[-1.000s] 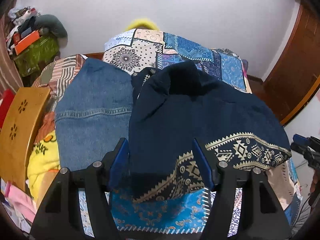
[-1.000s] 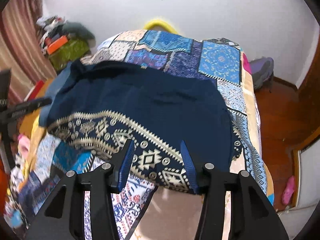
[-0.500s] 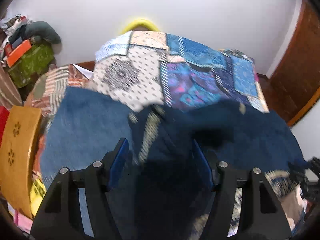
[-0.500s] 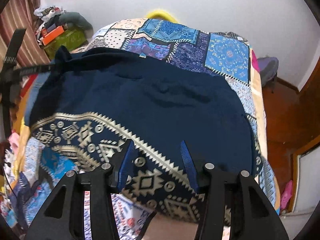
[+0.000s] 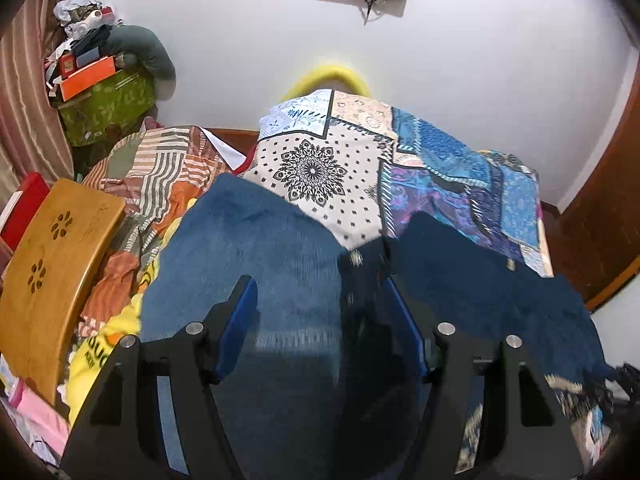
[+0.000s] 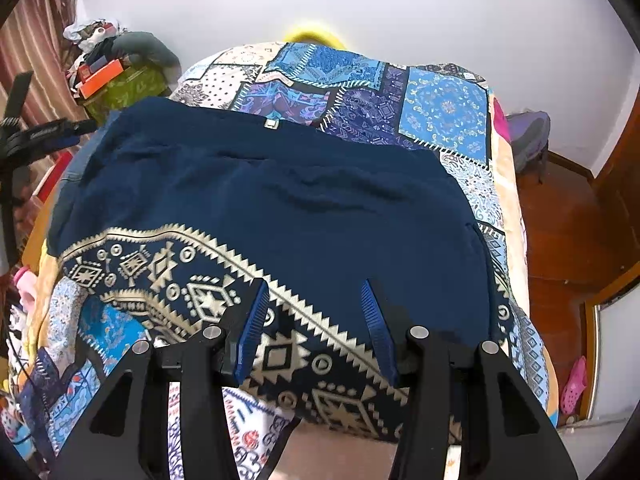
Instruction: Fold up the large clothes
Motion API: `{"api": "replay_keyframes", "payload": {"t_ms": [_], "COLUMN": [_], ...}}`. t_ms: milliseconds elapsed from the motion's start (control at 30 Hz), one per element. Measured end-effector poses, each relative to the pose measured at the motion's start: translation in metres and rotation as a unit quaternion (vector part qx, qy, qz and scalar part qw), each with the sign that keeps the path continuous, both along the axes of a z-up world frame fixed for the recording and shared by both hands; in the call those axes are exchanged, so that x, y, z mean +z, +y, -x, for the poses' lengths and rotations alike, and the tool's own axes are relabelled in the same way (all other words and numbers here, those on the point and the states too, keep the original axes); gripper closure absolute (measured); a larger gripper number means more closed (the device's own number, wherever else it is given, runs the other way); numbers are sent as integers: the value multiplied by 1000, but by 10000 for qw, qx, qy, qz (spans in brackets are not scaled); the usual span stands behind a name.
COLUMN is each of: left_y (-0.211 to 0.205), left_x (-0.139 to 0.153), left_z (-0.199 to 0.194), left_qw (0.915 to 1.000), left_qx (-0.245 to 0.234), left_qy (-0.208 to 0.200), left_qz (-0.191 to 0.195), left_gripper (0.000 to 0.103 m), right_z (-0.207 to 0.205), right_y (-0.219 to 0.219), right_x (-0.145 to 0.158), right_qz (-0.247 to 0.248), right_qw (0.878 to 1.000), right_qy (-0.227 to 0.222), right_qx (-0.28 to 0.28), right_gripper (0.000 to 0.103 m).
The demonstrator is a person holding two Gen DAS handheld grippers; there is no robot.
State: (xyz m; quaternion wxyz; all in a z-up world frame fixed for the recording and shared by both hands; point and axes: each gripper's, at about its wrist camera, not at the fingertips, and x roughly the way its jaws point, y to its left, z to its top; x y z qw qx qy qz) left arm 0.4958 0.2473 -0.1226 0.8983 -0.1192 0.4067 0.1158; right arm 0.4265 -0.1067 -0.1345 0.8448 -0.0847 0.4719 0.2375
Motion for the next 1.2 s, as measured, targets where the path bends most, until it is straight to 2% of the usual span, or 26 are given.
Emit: {"api": "replay_keyframes", "payload": {"t_ms": [200, 400, 467, 567, 633, 800, 867, 933, 1000, 1100, 1200], "left_y": [-6, -15, -18, -19, -20, -23, -26, -29, -31, -36, -40], "left_x": [16, 1, -11, -34, -51, -87, -97, -109, -115, -122, -120], "left_z": [55, 94, 105, 117, 123, 127, 125, 121, 115, 107, 104], "left_qw": [9990, 9954, 9920, 9809, 9747, 9644, 9584, 9482, 9431, 9439, 9418], "left_qx": [-135, -224, -251, -282, -222, 16, 59, 82, 106, 337, 522], "left_qy": [-161, -25, 45, 112, 178, 380, 417, 419, 399, 390, 217], "left_qz": [385, 932, 1239, 1921, 2218, 2619, 2822, 3149, 3298, 3261, 3313], "left_gripper": [38, 38, 38, 38, 38, 38, 37, 37, 37, 37, 38], "right_z": [16, 31, 35, 39, 42, 45, 45, 43, 40, 36, 35], "right_y": [1, 1, 2, 4, 6, 9, 9, 10, 10, 10, 11], "right_x": [21, 40, 42, 42, 42, 35, 31, 26, 21, 13, 6], "right_qz": [-27, -176, -199, -170, -155, -82, -48, 12, 34, 16, 51], "right_qw": [9999, 9994, 9993, 9993, 9992, 9992, 9993, 9994, 9995, 9997, 9996], "right_qy": [-92, -262, -272, -274, -274, -241, -214, -196, -141, -23, 28], "right_qx": [101, 148, 162, 198, 241, 317, 319, 301, 275, 256, 268], "right_gripper": [58, 58, 58, 58, 58, 58, 58, 58, 58, 58, 58]}}
